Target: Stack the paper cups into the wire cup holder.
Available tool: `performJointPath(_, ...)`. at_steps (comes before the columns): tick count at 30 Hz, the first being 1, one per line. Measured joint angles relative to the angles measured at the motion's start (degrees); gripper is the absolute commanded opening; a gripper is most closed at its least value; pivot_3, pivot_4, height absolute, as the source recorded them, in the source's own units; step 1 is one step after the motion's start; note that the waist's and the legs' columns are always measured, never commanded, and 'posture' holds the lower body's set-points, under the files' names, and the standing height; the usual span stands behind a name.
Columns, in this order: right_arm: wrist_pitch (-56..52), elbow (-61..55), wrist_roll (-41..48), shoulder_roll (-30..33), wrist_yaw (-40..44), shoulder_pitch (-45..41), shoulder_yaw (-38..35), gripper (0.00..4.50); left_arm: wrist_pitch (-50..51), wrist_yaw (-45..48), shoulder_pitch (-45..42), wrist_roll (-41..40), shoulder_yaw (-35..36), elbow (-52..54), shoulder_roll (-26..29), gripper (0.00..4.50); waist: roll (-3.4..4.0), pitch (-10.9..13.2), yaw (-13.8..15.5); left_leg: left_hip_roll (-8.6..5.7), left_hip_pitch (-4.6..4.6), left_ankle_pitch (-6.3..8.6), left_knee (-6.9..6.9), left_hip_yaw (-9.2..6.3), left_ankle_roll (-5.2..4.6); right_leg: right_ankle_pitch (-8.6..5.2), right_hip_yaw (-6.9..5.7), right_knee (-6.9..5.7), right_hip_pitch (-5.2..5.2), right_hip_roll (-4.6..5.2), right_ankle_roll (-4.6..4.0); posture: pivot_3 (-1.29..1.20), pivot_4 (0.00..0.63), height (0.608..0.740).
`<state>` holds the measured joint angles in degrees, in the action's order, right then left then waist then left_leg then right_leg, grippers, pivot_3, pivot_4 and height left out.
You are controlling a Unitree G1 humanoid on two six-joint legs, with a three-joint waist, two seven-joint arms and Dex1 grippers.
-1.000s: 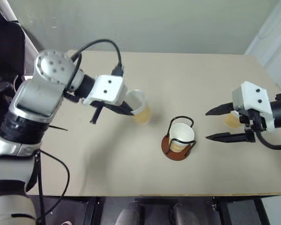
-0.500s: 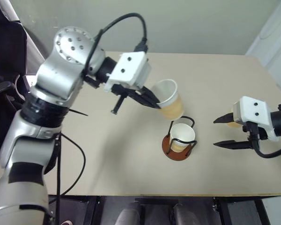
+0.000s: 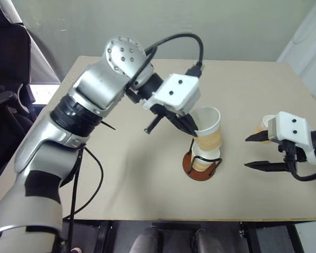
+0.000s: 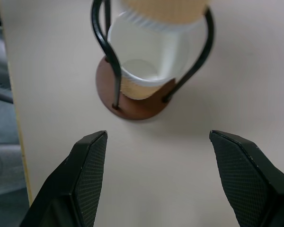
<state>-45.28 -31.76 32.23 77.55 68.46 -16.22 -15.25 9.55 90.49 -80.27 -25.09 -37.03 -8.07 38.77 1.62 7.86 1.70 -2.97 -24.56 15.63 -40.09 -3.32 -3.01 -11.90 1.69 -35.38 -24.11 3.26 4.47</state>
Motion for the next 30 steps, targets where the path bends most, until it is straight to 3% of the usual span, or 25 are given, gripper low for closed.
performJointPath(18,-11.4,0.0,4.1,2.0,2.4,1.4,-20.4,3.53,-9.3,0.0,-3.0,-0.3,-6.2,-6.9,-2.1,0.01,0.00,0.0,0.2,0.00,-0.02,0.01,0.00,0.00,0.00,0.00,-0.01,0.02,0.00,0.00,0.00,0.00,0.150,0.740)
performJointPath(30,-13.9,-2.5,5.6,2.0,1.1,1.9,-22.0,3.53,-15.6,0.0,-4.3,2.6,-9.0,-11.1,-4.8,0.01,0.00,0.0,0.2,0.00,-0.03,0.02,-0.02,0.01,-0.02,-0.01,-0.01,-0.01,-0.01,0.00,0.01,0.00,0.150,0.740)
